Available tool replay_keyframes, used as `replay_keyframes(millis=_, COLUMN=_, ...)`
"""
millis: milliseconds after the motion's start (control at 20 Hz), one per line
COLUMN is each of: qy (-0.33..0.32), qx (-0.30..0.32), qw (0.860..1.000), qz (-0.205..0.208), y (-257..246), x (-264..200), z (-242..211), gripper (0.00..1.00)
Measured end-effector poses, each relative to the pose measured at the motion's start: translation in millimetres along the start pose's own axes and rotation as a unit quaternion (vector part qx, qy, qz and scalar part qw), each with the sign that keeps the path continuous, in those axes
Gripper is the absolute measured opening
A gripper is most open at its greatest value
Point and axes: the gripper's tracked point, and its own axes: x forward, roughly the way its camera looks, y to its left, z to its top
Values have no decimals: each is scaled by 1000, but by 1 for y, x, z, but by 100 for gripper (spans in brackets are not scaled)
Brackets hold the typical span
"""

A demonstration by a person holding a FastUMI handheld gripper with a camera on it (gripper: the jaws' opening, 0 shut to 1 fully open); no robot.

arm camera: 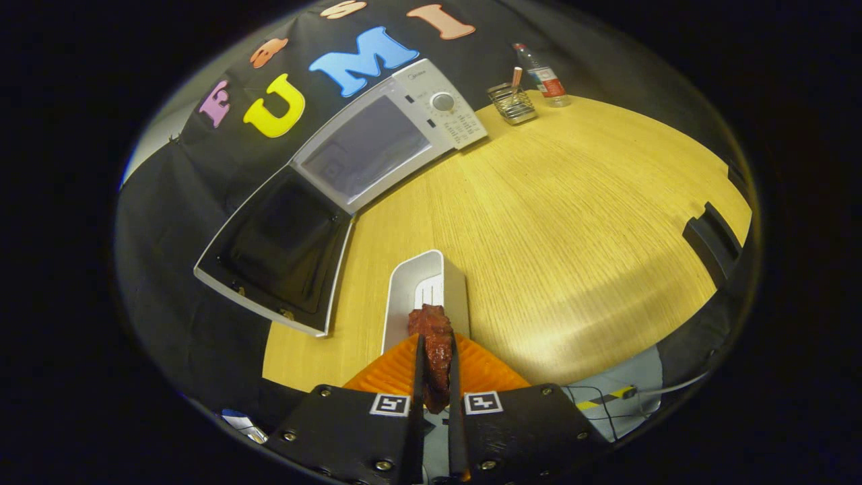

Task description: Open the microwave, put the food inside, and close the microwave door.

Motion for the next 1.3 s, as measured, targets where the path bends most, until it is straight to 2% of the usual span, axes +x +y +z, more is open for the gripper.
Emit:
replay_keyframes(millis=250, qy=-4, qx=-75, qw=997, qz=4, y=19, x=-8, z=5, gripper=14)
replay_keyframes(millis=450, qy=-9, qx=-109, qw=994, qz=4, y=30, x=-10, z=22, gripper=14)
replay_keyframes(millis=550, qy=-28, qx=-131, qw=991, qz=-32, y=19, x=-10, z=32, gripper=14)
replay_keyframes(millis=600, qy=-17, qx=-142, qw=989, qz=-41, y=16, x=-8, z=32, gripper=3)
replay_keyframes(millis=700, qy=2, qx=-139, qw=990, qz=-23, y=25, x=-4, z=27, gripper=3)
replay_keyframes(millis=850, qy=-2, qx=-123, qw=992, qz=-22, y=27, x=-7, z=38, gripper=3)
replay_keyframes(millis=1050, qy=-30, qx=-101, qw=994, qz=0, y=48, x=-15, z=67, gripper=3)
replay_keyframes(millis=1300, qy=-71, qx=-117, qw=990, qz=20, y=83, x=-13, z=111, gripper=3)
